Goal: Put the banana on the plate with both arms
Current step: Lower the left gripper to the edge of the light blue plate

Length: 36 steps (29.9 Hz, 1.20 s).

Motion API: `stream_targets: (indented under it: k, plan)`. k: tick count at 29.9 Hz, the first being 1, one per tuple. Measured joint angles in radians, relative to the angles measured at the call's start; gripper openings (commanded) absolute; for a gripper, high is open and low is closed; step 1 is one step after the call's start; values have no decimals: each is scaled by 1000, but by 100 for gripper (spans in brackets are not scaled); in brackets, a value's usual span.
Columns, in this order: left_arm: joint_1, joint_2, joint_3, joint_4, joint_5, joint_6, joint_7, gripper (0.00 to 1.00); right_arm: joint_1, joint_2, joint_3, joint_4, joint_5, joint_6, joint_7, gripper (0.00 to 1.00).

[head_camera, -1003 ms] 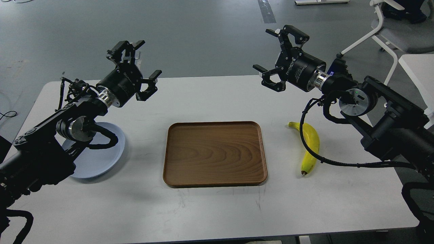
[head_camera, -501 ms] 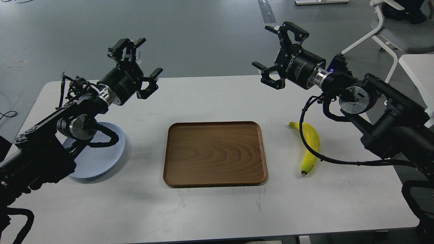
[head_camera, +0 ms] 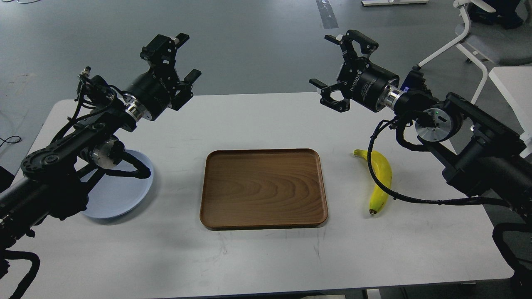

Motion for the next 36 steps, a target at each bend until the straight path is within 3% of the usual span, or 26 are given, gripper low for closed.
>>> stream_targets:
  k: [3, 9, 13, 18, 22, 30, 36]
  plan:
    - [0, 5, 3, -32, 227, 92, -2, 98, 0, -4, 0, 0, 0, 0, 2, 100]
    - [7, 10, 36, -45, 558, 155, -6, 98, -2, -7, 0, -1, 0, -2, 5, 100]
    - [13, 52, 135, -37, 702, 242, -15, 97, -5, -20, 1, -4, 0, -2, 5, 100]
    - [17, 154, 349, -31, 753, 353, -15, 95, -7, -43, 1, -3, 0, -3, 5, 100]
    - [31, 233, 440, -3, 755, 414, -6, 95, -8, -62, 1, -2, 0, -3, 5, 100]
    - [149, 348, 460, 60, 735, 519, -23, 95, -20, -88, 0, -1, 0, -3, 5, 100]
    - [241, 373, 461, 85, 705, 537, -57, 95, -24, -89, 0, 1, 0, -3, 5, 100]
